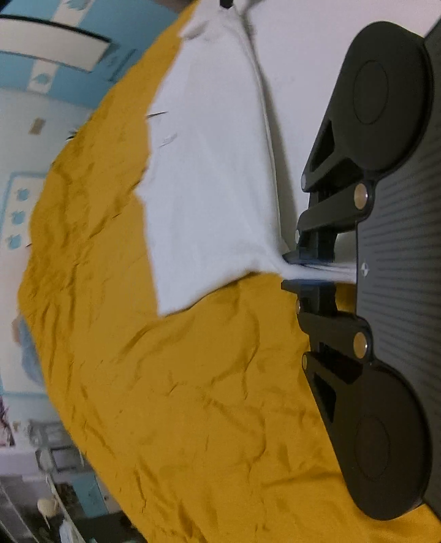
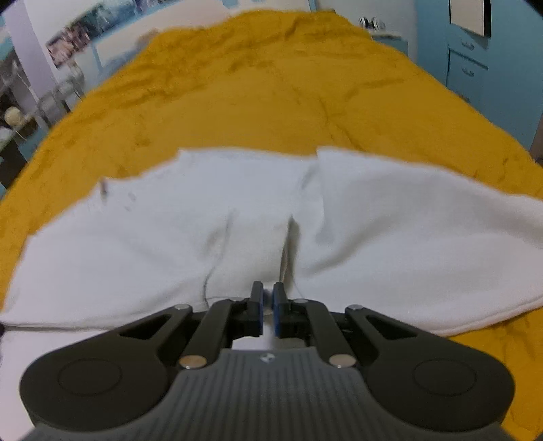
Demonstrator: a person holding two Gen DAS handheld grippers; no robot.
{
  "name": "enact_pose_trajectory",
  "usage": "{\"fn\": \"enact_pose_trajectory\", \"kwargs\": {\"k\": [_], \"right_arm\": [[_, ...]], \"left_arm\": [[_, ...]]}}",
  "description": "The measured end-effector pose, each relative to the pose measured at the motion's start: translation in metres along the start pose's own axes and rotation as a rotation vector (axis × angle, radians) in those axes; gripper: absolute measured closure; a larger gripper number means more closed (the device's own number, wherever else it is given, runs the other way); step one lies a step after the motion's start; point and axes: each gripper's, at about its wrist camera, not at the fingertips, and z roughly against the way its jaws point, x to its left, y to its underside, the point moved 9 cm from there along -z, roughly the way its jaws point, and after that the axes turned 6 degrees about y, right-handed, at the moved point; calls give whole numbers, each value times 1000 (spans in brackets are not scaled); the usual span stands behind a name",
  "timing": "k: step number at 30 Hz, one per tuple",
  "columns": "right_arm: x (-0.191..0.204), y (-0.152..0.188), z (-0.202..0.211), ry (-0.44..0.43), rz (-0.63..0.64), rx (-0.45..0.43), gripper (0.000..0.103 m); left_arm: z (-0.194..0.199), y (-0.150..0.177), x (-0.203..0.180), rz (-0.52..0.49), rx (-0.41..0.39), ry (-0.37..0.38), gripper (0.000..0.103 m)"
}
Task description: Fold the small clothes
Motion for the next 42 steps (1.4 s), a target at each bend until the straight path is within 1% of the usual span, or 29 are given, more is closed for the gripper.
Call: {"fn": "enact_pose_trajectory", "kwargs": {"k": [2,3,4,6,8,10,11,13,15,16,17,18,20,21,23,25,27,28,32,33,35,37,39,42], "right_arm": [[2,-2,9,-12,8,-11,103],[2,1,7,3,26,-3,103],[-1,8,0,27,45,20,103],[-8,24,-18,53,43,74,103],[-15,37,-28,57,17,90,103],[-15,36,-26,64,11,80,103],[-14,35,-23,72,23,74,103],[-16,31,-18,109,59,68,103],[-23,30,-7,81,37,62,103],[-28,29,1,65,18,55,103],[-35,27,8,60,4,45,102],[-42,24,18,56,-11,30,102],[-61,18,39,46,-46,5,99],[-73,16,51,44,-69,-9,97],[-102,10,74,55,-113,-44,78],[-138,4,99,83,-159,-87,76],[-178,2,119,119,-221,-121,71],[-204,2,129,132,-279,-139,70],[-308,11,154,171,-548,-200,69],[-334,16,158,177,-624,-215,68],[-377,27,159,157,-768,-236,61],[-410,39,153,136,-883,-232,60],[-437,49,142,133,-956,-214,60],[-463,60,121,141,-1018,-184,60]], "left_arm": [[2,2,9,29,11,-7,95],[0,6,11,40,27,-1,95],[-4,11,12,46,47,-1,95],[-11,21,10,48,72,-10,95],[-14,24,11,75,77,-8,94],[-15,24,13,104,90,-1,88],[-13,23,15,115,99,2,83],[-5,20,16,132,109,13,80],[8,14,14,128,85,13,69],[14,9,12,120,66,10,67],[21,4,8,109,42,10,61],[27,-1,4,99,20,11,58],[36,-13,-4,87,-16,9,57],[38,-19,-8,83,-30,0,57],[41,-32,-18,74,-62,-16,57],[40,-42,-30,75,-92,-12,54],[35,-49,-41,82,-106,-11,52],[31,-52,-47,86,-105,-12,52],[10,-52,-70,90,-85,-24,51],[4,-51,-75,86,-74,-37,51],[-4,-48,-86,90,-57,-49,51],[-12,-46,-94,103,-43,-48,51],[-18,-44,-99,109,-27,-60,51],[-25,-41,-106,98,-7,-82,51]]}}
